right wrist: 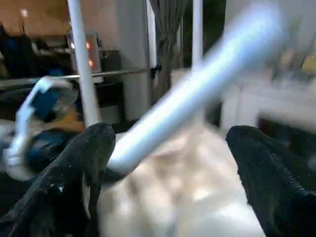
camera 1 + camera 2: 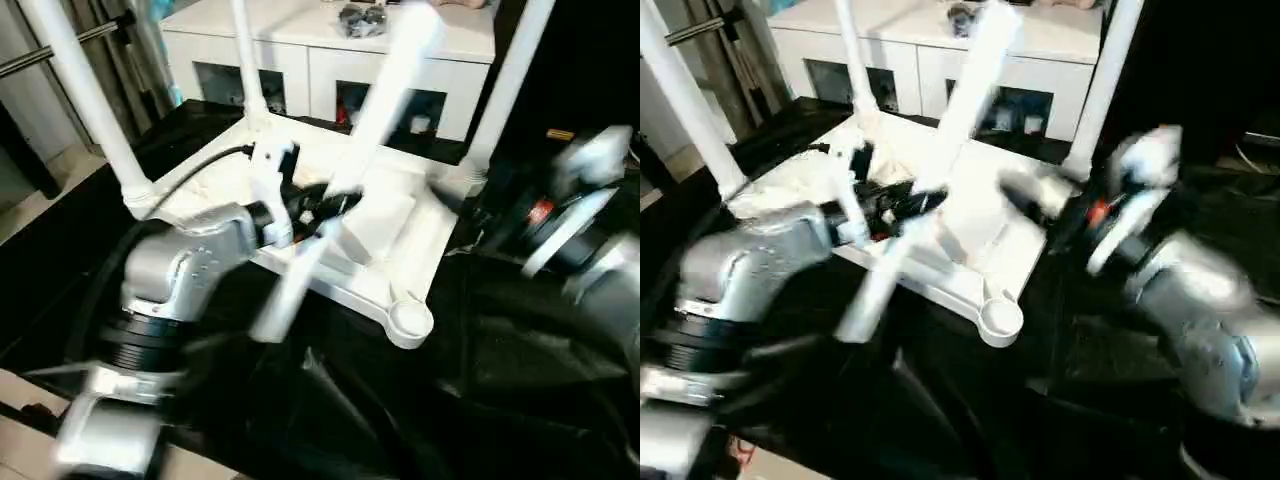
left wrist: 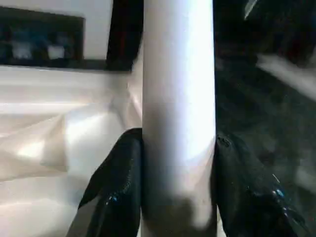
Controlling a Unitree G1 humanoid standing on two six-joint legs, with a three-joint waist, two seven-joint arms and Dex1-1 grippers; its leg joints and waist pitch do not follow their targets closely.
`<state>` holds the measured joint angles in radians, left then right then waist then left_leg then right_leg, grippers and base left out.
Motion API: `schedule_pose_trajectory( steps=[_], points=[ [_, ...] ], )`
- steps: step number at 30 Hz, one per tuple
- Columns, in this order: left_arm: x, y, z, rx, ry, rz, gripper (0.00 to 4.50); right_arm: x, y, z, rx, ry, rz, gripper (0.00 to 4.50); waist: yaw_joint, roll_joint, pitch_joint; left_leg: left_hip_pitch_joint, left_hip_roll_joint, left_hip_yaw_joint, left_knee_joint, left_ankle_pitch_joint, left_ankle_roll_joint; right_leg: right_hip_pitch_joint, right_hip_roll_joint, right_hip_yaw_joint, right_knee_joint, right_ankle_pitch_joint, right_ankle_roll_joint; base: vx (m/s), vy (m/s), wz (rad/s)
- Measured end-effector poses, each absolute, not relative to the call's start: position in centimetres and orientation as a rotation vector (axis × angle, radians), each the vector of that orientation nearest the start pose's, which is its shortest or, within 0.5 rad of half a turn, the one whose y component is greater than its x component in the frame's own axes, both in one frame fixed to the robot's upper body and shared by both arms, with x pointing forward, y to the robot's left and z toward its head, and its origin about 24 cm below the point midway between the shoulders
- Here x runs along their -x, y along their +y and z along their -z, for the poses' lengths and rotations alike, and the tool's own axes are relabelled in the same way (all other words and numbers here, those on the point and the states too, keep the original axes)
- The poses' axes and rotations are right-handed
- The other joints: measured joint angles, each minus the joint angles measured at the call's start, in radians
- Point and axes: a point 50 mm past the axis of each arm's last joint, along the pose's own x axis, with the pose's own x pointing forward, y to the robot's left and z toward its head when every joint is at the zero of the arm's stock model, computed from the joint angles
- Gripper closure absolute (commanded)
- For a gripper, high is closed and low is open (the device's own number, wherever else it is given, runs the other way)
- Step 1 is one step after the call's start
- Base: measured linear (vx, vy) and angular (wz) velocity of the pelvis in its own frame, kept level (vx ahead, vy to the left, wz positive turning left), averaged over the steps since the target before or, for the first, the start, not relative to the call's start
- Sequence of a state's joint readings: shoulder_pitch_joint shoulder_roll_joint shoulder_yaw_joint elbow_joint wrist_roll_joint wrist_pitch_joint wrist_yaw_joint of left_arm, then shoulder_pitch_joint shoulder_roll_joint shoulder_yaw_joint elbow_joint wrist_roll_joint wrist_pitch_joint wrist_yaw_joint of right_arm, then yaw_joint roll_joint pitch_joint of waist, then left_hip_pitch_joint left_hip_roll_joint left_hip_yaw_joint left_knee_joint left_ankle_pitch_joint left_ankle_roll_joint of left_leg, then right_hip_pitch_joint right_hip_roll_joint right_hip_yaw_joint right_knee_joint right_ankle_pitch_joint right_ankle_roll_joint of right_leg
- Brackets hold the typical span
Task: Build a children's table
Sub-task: Pick table leg
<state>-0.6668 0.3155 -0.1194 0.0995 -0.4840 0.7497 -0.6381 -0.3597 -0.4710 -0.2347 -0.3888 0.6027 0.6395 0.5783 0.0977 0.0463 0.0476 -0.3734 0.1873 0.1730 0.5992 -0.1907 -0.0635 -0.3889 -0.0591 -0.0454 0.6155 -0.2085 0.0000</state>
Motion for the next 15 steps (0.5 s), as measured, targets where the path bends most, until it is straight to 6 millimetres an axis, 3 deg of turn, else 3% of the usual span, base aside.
schedule_pose_trajectory(
  steps=[4,9,15],
  points=[
    [-32.8,11.3,-14.9,-0.010,0.301,0.984,2.78,-28.1,-18.7,-21.2,0.285,-0.234,-0.696,0.44,-0.001,0.000,0.000,-0.001,0.000,0.000,0.002,-0.001,-0.001,-0.001,0.000,0.000,0.003,0.000,0.000,0.000,0.000,0.00],
    [-32.5,11.7,-15.3,-0.065,0.333,1.057,2.78,-29.5,-17.4,-22.2,0.789,-0.391,-0.685,0.44,-0.006,-0.001,0.001,-0.001,0.000,0.000,0.004,-0.001,-0.002,-0.003,-0.001,0.001,0.009,0.000,-0.002,0.000,0.000,0.00],
    [-32.2,11.4,-15.2,-0.072,0.356,1.107,2.78,-30.2,-16.0,-20.6,1.166,-0.439,-0.794,0.44,-0.009,-0.002,0.002,-0.001,0.001,0.000,0.009,-0.001,-0.001,-0.004,-0.001,0.001,0.013,-0.001,-0.002,0.000,0.000,0.00]
  ],
)
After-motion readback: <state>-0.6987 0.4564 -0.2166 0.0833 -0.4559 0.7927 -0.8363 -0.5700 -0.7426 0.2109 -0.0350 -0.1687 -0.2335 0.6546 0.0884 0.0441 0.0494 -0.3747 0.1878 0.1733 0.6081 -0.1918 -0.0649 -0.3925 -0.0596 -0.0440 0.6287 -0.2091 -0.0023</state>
